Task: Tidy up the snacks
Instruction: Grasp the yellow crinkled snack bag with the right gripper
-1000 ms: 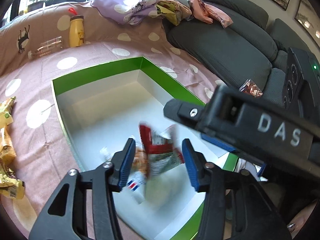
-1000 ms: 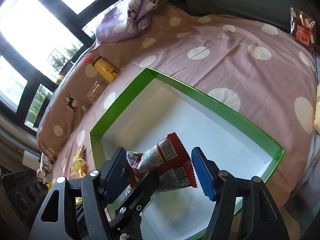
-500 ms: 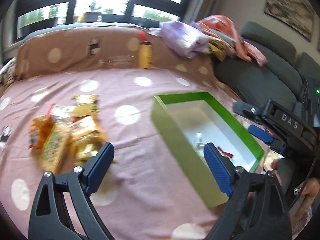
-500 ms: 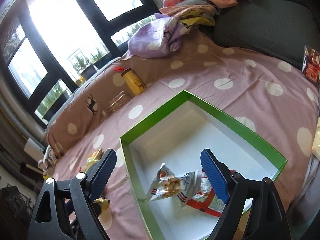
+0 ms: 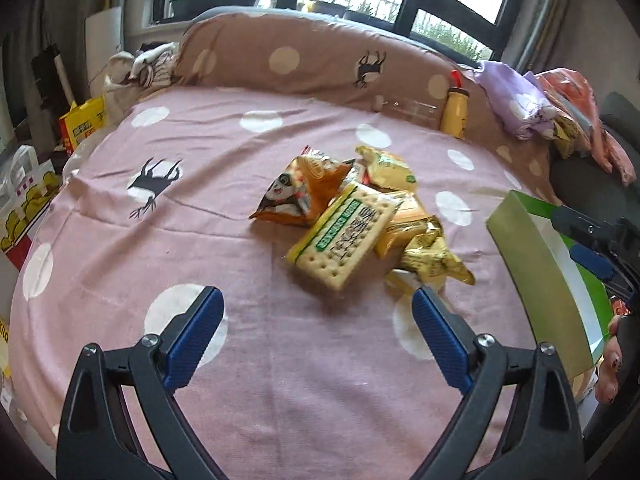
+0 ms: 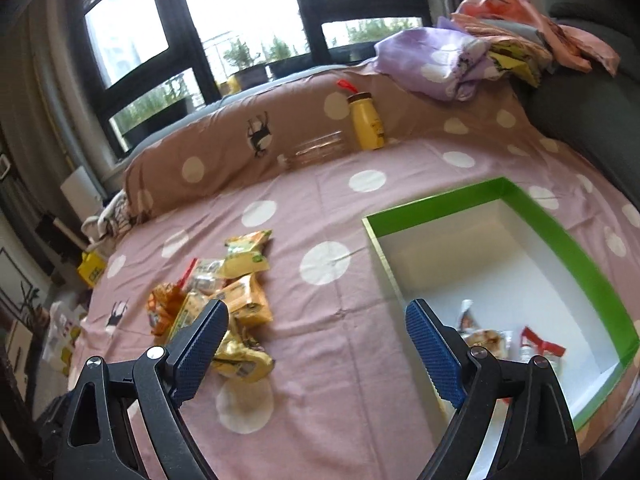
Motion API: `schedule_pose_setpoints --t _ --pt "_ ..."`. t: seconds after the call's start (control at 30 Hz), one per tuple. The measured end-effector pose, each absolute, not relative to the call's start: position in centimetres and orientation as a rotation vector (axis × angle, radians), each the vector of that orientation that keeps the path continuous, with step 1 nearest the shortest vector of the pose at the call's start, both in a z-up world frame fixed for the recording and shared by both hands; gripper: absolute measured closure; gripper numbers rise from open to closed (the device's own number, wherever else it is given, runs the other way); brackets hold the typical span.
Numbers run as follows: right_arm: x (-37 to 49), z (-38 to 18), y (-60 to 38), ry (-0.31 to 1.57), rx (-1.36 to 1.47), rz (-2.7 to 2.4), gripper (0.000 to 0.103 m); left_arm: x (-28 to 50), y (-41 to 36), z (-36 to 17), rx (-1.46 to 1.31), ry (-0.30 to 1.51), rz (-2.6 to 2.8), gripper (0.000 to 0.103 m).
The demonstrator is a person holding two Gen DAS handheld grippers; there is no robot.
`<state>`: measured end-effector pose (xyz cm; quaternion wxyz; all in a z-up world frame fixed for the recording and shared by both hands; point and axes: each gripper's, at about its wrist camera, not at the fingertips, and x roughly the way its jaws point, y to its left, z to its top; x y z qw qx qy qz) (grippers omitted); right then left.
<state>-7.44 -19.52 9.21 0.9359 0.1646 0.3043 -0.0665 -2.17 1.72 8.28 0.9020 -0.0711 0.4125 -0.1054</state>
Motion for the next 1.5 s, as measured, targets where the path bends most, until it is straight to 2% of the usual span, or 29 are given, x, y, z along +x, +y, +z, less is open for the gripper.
schedule_pose_setpoints --t 0.23,0.5,0.77,0.8,0.87,0.9,0.93,1.23,1.43,1.5 --pt "-3.0 5.0 -16.7 0.804 0.399 -0.008 0.013 -1.5 2.4 6.5 -0.155 0.920 -0.185 0.008" --pt "0.1 4.0 -13.7 0.829 0.243 -0.007 0.013 -1.8 1.9 6.1 -0.137 0.934 -0.200 0.008" --pt "0.6 2.5 -12.8 0.888 0.217 -0.018 0.044 -1.7 2.4 6.2 -0.152 0.940 -0.189 0.008" --pt "0.3 2.7 -12.8 0.881 0.226 -0.015 0.051 -1.7 2.5 6.2 -0.153 0.940 -0.188 0.008" --pt "-0.1 2.7 -13.0 0.897 0.293 0.012 0.052 -1.7 2.6 6.2 -0.157 0.939 -0.187 0.008" --pt "-0.4 2.6 -13.2 0.911 0.361 0.059 0.056 -1.6 2.8 6.3 -0.161 0.940 -0.186 0.008" --pt "-0.6 2.5 -13.3 0.923 0.410 0.096 0.065 -1.5 2.9 6.2 -0.165 0.941 -0.184 0.008" --pt "-2.0 1.3 -13.4 1.014 0.657 0.304 0.065 -1.5 3.4 6.3 -0.198 0.943 -0.187 0.008" --pt "-1.9 1.4 -13.0 1.022 0.567 0.205 0.065 -1.3 3.0 6.0 -0.207 0.954 -0.201 0.008" --pt "-2.2 1.9 -13.3 0.999 0.510 0.150 0.061 -1.3 2.8 6.0 -0.229 0.950 -0.228 0.008"
